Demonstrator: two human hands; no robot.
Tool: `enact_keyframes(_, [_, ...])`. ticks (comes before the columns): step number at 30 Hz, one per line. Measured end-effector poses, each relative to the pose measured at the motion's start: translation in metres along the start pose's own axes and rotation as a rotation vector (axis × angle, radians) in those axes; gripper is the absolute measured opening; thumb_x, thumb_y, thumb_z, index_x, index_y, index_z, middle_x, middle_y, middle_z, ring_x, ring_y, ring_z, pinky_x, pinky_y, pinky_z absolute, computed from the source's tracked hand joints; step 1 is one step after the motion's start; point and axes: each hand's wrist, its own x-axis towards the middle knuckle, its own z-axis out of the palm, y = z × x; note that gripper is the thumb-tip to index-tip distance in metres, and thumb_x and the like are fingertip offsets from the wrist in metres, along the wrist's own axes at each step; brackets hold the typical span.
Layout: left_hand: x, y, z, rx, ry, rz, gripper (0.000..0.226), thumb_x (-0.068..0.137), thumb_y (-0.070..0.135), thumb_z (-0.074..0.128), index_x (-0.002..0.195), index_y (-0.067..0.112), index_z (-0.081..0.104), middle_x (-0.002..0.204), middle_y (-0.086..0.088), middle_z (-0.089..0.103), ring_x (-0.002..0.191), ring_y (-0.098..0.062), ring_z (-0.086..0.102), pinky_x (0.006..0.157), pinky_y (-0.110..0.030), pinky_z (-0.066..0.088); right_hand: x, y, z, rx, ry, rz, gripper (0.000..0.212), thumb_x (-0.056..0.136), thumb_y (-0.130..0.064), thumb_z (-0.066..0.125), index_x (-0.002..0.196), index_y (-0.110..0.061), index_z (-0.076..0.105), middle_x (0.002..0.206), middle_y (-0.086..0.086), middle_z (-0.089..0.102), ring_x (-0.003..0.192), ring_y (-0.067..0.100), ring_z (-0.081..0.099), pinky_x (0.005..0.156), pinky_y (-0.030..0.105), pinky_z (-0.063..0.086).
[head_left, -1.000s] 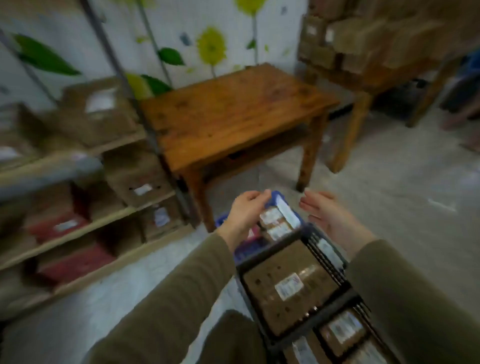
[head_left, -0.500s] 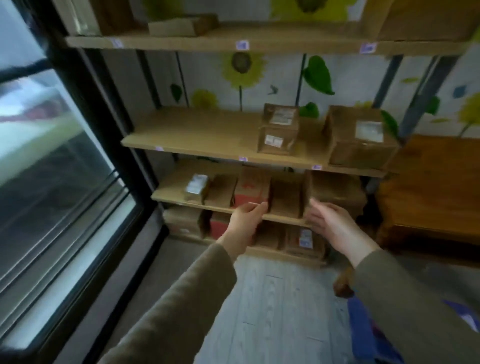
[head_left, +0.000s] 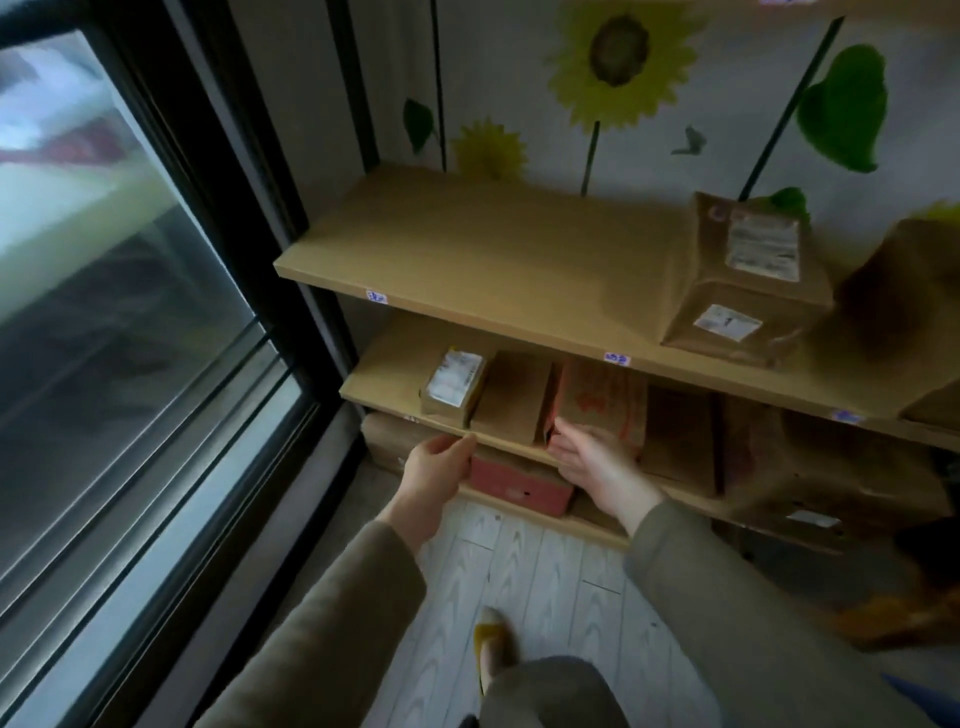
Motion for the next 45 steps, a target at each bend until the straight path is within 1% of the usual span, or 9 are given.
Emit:
enact_keyframes(3, [0.054,0.017,-0.019,0.004,0.027,-0.057,0.014,0.091,0.023,0.056,0.096,0.013,0.064,0.071,0.003,0.058,0.063,-0.008,0.051,0.055,-0.019,0.037,0.053,-0.015,0.034,-0.011,0.002,0.085,0.012,0.092,-0.029,0.056,0.089,-0.019,0.051,0.126,0.013,0.056,0.117,0.023,0.054,0.095,0.034,0.040])
enact_keyframes(8, [0.125,0.038,-0.061,0.002,0.080,-0.117,0.021,0.090,0.024,0.058,0.102,0.009,0.063,0.075,0.001,0.056,0.064,-0.010,0.049,0.055,-0.021,0.037,0.115,-0.031,0.094,-0.062,0.063,0.187,0.035,0.092,-0.024,0.057,0.121,-0.005,0.049,0.131,0.016,0.052,0.121,0.026,0.051,0.099,0.037,0.038])
enact_keyframes(18, [0.236,0.042,-0.125,0.263,-0.092,-0.164,0.021,0.088,0.021,0.059,0.096,0.002,0.063,0.077,-0.005,0.051,0.076,-0.022,0.048,0.081,-0.043,0.046,0.162,-0.015,0.168,0.021,0.286,0.256,0.047,0.092,-0.025,0.056,0.134,-0.009,0.042,0.133,0.012,0.049,0.120,0.026,0.050,0.088,0.031,0.041])
enact_keyframes(21, [0.268,0.039,-0.132,0.405,-0.140,-0.122,0.018,0.088,0.019,0.059,0.073,0.011,0.059,0.068,-0.002,0.047,0.078,-0.020,0.045,0.070,-0.028,0.038,0.176,0.008,0.182,0.024,0.398,0.257,0.035,0.093,-0.018,0.054,0.124,-0.001,0.049,0.128,0.017,0.053,0.118,0.030,0.052,0.100,0.039,0.043])
enact_keyframes(24, [0.303,0.027,-0.129,0.457,-0.187,-0.093,0.020,0.089,0.020,0.059,0.070,0.017,0.054,0.071,-0.001,0.046,0.083,-0.019,0.045,0.071,-0.026,0.033,0.191,0.023,0.192,0.002,0.457,0.252,0.037,0.094,-0.014,0.051,0.128,-0.001,0.049,0.120,0.013,0.056,0.099,0.020,0.055,0.069,0.018,0.049])
enact_keyframes(28, [0.342,-0.001,-0.109,0.525,-0.225,-0.014,0.046,0.089,0.025,0.060,0.128,0.002,0.051,0.098,-0.004,0.051,0.093,-0.017,0.047,0.078,-0.021,0.034,0.226,0.039,0.196,-0.027,0.494,0.193,0.045,0.097,-0.020,0.047,0.141,-0.012,0.038,0.141,0.004,0.044,0.092,0.013,0.052,0.038,0.003,0.033])
enact_keyframes(33, [0.381,-0.038,-0.080,0.601,-0.279,0.057,0.045,0.091,0.032,0.054,0.126,0.003,0.051,0.113,-0.014,0.062,0.089,-0.023,0.059,0.056,-0.016,0.034,0.272,0.069,0.199,-0.013,0.548,0.062,0.047,0.095,-0.025,0.051,0.139,-0.015,0.040,0.141,0.003,0.045,0.107,0.014,0.051,0.076,0.016,0.038])
enact_keyframes(37, [0.398,-0.059,-0.066,0.586,-0.292,0.141,0.036,0.093,0.034,0.051,0.113,0.005,0.057,0.078,0.002,0.055,0.061,-0.006,0.046,0.048,-0.018,0.033,0.292,0.089,0.201,-0.048,0.566,-0.015,0.044,0.094,-0.027,0.053,0.134,-0.011,0.046,0.131,0.004,0.054,0.099,0.010,0.047,0.083,0.020,0.037])
enact_keyframes(45, [0.391,-0.061,-0.069,0.319,-0.296,0.106,0.020,0.093,0.021,0.055,0.112,0.017,0.053,0.103,0.000,0.062,0.090,-0.015,0.058,0.080,-0.026,0.045,0.293,0.098,0.207,0.085,0.610,-0.043,0.045,0.093,-0.021,0.055,0.137,-0.017,0.046,0.138,0.000,0.050,0.124,0.016,0.047,0.090,0.020,0.036])
